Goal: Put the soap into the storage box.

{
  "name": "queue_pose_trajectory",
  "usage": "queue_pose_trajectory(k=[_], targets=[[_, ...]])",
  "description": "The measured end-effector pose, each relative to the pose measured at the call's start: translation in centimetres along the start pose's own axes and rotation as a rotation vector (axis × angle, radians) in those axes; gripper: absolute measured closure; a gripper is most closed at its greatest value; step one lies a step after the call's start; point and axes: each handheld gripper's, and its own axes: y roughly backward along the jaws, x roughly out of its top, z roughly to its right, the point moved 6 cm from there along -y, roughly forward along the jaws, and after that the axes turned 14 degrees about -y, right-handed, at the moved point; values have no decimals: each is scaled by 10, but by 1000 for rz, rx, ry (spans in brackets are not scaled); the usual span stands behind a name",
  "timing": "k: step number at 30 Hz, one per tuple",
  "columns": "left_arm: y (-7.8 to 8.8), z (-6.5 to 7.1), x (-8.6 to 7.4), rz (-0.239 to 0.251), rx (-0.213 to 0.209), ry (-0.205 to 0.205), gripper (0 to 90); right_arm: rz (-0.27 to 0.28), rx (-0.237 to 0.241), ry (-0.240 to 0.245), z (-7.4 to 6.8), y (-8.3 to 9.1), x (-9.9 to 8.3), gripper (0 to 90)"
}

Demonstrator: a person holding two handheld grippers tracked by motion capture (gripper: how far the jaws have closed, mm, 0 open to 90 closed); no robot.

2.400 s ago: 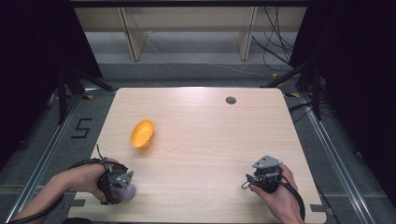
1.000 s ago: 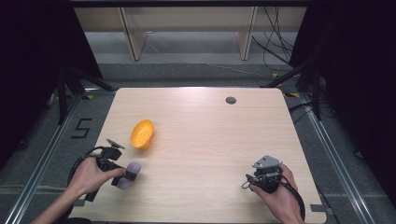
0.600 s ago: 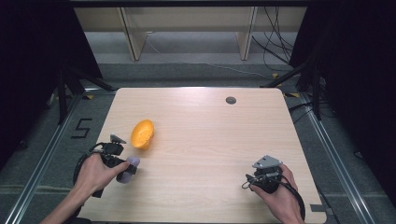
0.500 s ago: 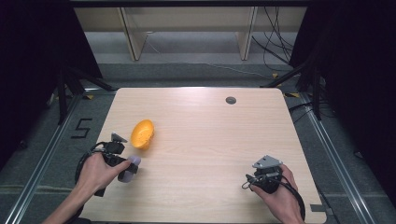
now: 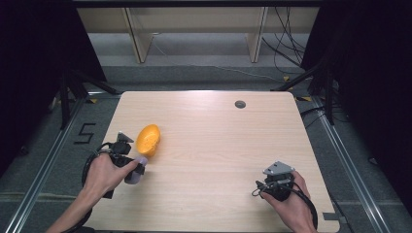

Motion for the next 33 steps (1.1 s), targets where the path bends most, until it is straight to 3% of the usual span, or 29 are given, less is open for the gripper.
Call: queue_pose_trajectory(k=[8, 19, 22, 25, 27, 33], targets=[[3, 1, 9, 3, 9, 32, 486, 4, 0, -1, 0, 0, 0, 336], [6, -1, 23, -2, 11, 32, 486, 11, -2, 18, 1, -1, 0, 336], [7, -1, 27, 3, 19, 32, 486, 4, 1, -2, 0, 0, 0, 335], [8, -1, 31, 5, 19, 35, 486, 11, -2, 17, 1, -1, 0, 335], [9, -1, 34, 10, 20, 42, 487, -1, 3, -2, 0, 0, 0, 335], [11, -4, 40, 10, 21, 48, 486, 0, 1, 1, 0, 0, 0, 335]])
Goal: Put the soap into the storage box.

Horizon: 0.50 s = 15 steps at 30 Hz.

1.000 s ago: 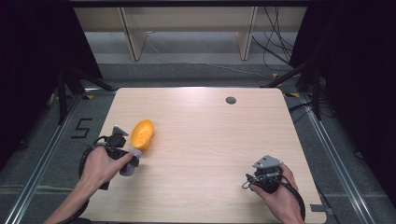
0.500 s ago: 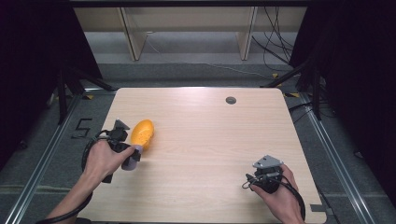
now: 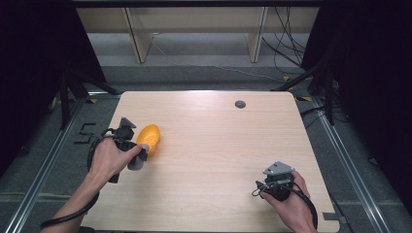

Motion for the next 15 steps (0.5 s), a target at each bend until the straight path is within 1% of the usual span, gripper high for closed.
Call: queue_pose_trajectory(k=[1, 2, 3, 6, 7, 11, 12, 14, 15], targets=[[1, 0, 1, -4, 0, 3, 486, -1, 1, -1, 0, 0, 0, 335], [1, 0, 3, 14, 0, 4, 486, 0, 0, -1, 0, 0, 0, 335], [1, 0, 4, 18, 2, 11, 486, 0, 0, -1, 0, 0, 0, 335], [3, -1, 7, 12, 3, 9, 486, -1, 0, -1, 0, 0, 0, 335], [3, -1, 9, 25, 4, 18, 486, -1, 0, -1, 0, 0, 0, 335], [5, -4, 13, 14, 4, 14, 487, -1, 1, -2, 0, 0, 0, 335], [5, -4, 15, 25, 6, 18, 487, -1, 1, -2, 0, 0, 0, 335], [5, -4, 17, 15, 5, 14, 486, -2, 1, -3, 0, 0, 0, 335], [4, -4, 19, 18, 8, 13, 487, -1, 1, -2, 0, 0, 0, 335]])
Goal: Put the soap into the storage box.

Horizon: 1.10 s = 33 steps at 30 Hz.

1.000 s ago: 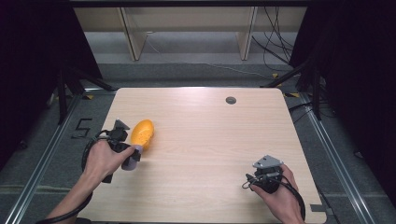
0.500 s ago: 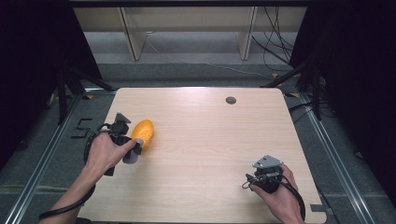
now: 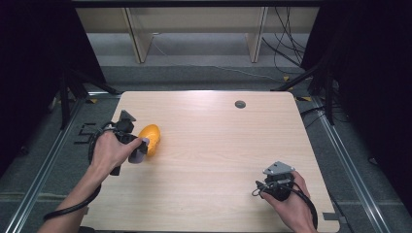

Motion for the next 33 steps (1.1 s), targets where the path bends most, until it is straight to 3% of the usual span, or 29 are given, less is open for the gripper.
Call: queue_pose_trajectory(k=[9, 13, 14, 17, 24, 25, 26, 27, 31, 32, 33], targets=[[-5, -1, 11, 1, 12, -19, 486, 11, -2, 17, 1, -1, 0, 335], [-8, 0, 16, 10, 16, -9, 487, 11, -1, 16, 1, 0, 0, 335], [-7, -2, 16, -4, 13, -27, 487, 12, 0, 15, 1, 0, 1, 335], [-9, -2, 19, 2, 18, -14, 487, 11, -1, 16, 1, 0, 0, 335], [-12, -7, 24, 1, 21, -33, 487, 10, 1, 13, 1, 0, 0, 335], [-12, -7, 24, -5, 23, -18, 487, 11, 0, 15, 1, 0, 0, 334], [-13, -9, 25, -2, 23, -35, 486, 12, 0, 17, 1, 0, 1, 334], [-13, -8, 26, -3, 28, -18, 487, 11, 0, 14, 1, 0, 1, 334], [-15, -12, 28, -2, 26, -35, 487, 12, -1, 18, 1, 0, 0, 334], [-16, -12, 29, 2, 32, -17, 487, 11, 0, 17, 1, 0, 0, 334], [-16, -13, 29, -4, 32, -31, 487, 12, 0, 17, 1, 0, 1, 335]])
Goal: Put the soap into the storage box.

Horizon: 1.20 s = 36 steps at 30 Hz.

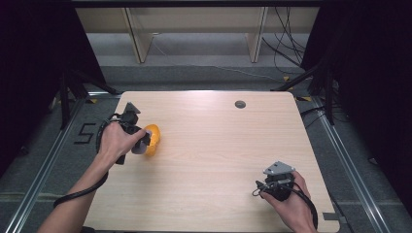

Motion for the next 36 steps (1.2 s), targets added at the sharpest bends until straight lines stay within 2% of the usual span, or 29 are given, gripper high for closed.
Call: queue_pose_trajectory(k=[2, 7, 8, 9, 11, 12, 14, 16, 17, 19, 20, 22, 26, 29, 31, 33, 35, 36], targets=[[-1, -1, 1, 1, 3, 7, 486, -1, 0, 0, 0, 0, 0, 334], [-4, -4, 4, 3, 2, -14, 487, 0, 0, 0, 0, 0, 0, 334], [-4, -4, 4, -2, 6, 0, 487, -1, 0, 0, 0, 0, 0, 334], [-5, -6, 5, 6, 5, -17, 486, -1, 0, 0, 0, 0, 0, 334], [-7, -6, 6, 1, 6, -9, 487, 0, 0, 0, 0, 0, 0, 334], [-7, -7, 6, 0, 5, -22, 487, 0, 0, 1, 0, 0, 0, 334], [-9, -7, 7, 3, 4, -7, 487, 0, 0, 1, 0, 0, 0, 334], [-10, -9, 8, 9, 1, -23, 486, -1, 1, -1, 0, 0, 0, 334], [-11, -8, 9, 12, 7, -9, 486, -1, 1, 0, 0, 0, 0, 334], [-11, -10, 10, 9, 5, -26, 487, -1, 1, 0, 0, 0, 0, 334], [-11, -9, 11, 10, 6, -14, 486, -1, 1, 0, 0, 0, 0, 334], [-12, -10, 12, 5, 7, -32, 486, -1, 0, 0, 0, 0, 0, 334], [-14, -10, 14, 18, 8, -27, 487, -1, 1, 1, 0, 0, 0, 334], [-15, -9, 15, 9, 5, -21, 486, -2, 1, -1, 0, 0, 0, 334], [-15, -10, 16, 8, 7, -35, 486, -2, 1, 0, 0, 0, 0, 334], [-16, -8, 18, 17, 10, -19, 487, -2, 1, 1, 0, 0, 0, 334], [-17, -8, 18, 13, 8, -37, 487, -2, 3, -2, 0, 0, 0, 334], [-17, -8, 19, 14, 10, -32, 486, -2, 2, -4, 0, 0, 0, 333]])
